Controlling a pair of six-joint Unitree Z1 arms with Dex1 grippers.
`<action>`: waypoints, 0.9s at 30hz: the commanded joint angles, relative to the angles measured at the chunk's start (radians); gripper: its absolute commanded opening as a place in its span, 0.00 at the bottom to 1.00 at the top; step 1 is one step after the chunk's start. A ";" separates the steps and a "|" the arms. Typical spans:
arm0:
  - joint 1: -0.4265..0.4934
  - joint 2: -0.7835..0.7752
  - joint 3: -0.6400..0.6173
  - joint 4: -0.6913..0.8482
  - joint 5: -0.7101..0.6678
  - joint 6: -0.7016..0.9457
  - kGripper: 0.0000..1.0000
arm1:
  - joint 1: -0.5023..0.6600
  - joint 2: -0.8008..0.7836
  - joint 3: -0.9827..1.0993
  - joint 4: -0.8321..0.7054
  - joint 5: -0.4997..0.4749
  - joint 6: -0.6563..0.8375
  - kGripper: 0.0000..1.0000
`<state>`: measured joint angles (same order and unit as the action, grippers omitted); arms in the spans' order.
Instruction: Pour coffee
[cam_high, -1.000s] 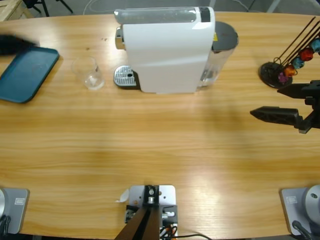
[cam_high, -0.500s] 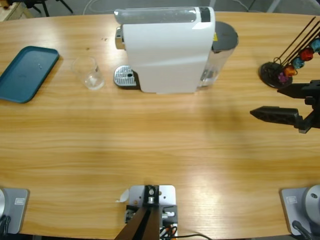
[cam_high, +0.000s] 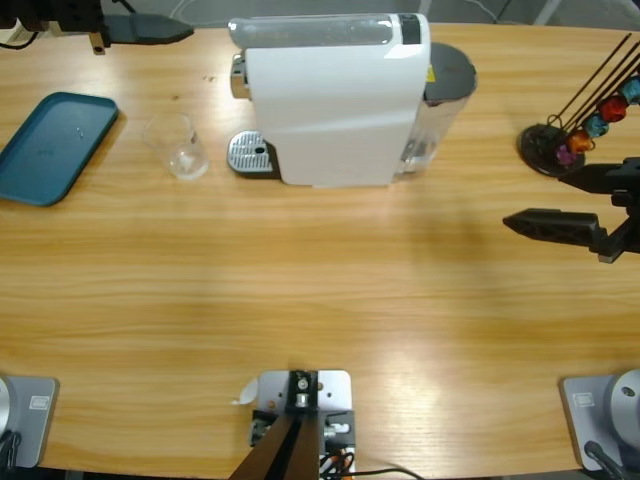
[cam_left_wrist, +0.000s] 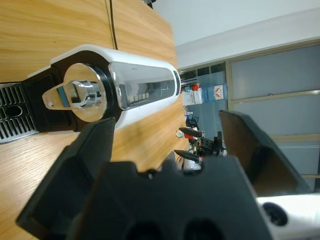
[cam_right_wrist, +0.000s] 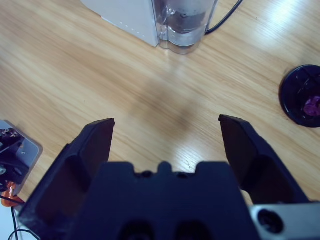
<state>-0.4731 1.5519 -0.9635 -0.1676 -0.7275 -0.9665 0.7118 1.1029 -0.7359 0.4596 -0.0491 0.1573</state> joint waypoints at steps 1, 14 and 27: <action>-0.022 0.078 0.005 -0.016 0.004 0.003 0.98 | -0.008 0.017 0.034 -0.007 -0.009 0.001 0.89; -0.033 0.143 -0.031 -0.091 0.003 -0.020 0.95 | -0.008 0.014 0.035 -0.007 -0.009 0.001 0.89; -0.033 0.177 -0.042 -0.093 0.000 -0.018 0.95 | -0.008 0.014 0.035 -0.007 -0.009 0.001 0.89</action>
<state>-0.4971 1.6694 -1.0106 -0.2508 -0.7272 -0.9747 0.7118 1.1028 -0.7359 0.4596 -0.0491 0.1573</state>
